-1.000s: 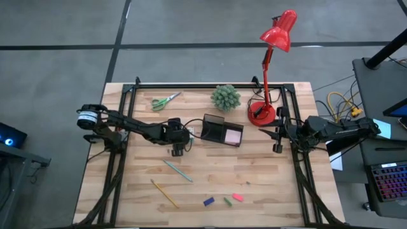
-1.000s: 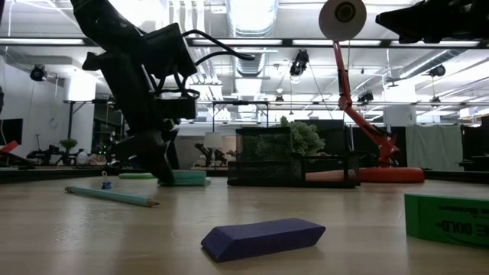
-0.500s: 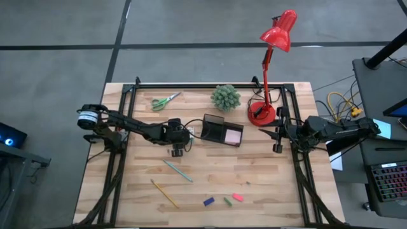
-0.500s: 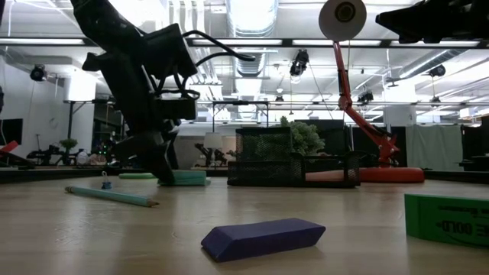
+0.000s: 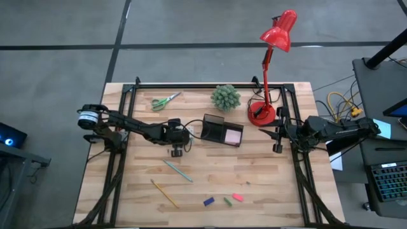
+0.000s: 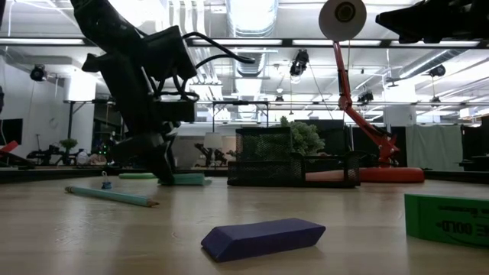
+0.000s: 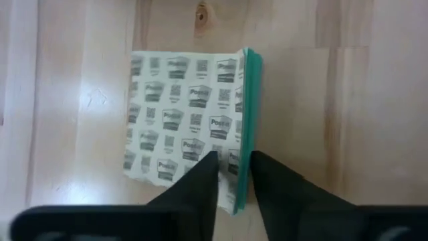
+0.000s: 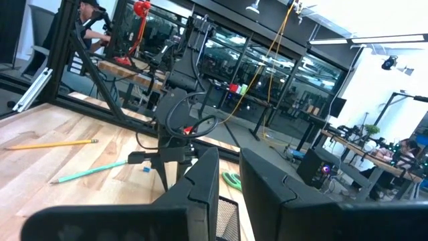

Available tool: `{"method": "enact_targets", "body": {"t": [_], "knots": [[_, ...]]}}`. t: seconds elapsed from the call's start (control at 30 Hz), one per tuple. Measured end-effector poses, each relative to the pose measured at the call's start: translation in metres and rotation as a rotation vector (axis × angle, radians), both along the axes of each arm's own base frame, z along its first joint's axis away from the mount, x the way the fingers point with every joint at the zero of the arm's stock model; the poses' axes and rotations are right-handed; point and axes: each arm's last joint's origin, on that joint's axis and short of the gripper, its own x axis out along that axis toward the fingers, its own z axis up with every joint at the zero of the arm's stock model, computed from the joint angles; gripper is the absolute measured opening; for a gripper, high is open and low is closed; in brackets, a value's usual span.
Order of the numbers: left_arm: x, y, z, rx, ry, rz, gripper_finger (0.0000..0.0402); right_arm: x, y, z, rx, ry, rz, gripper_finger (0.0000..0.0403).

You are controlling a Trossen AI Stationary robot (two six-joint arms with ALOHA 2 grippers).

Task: Pick and place office supplies into organizer
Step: Put the green sticky notes into the black desk organizer

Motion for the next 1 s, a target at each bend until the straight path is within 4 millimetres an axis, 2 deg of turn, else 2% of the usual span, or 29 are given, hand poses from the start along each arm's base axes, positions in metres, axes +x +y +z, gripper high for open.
{"method": "enact_targets", "body": {"t": [0.23, 0.57, 1.0], "knots": [[0.0, 0.002, 0.0, 0.006, -0.002, 0.011, 0.0005, 0.0, 0.0, 0.0, 0.0, 0.0, 0.0, 0.0052], [0.002, 0.003, 0.005, 0.0, 0.01, -0.015, 0.0001, 0.0, 0.0, 0.0, 0.0, 0.0, 0.0, 0.0052], [0.008, 0.002, 0.041, -0.005, 0.027, -0.031, 0.0, 0.0, 0.0, 0.0, 0.002, 0.0, 0.0, 0.0052]]}}
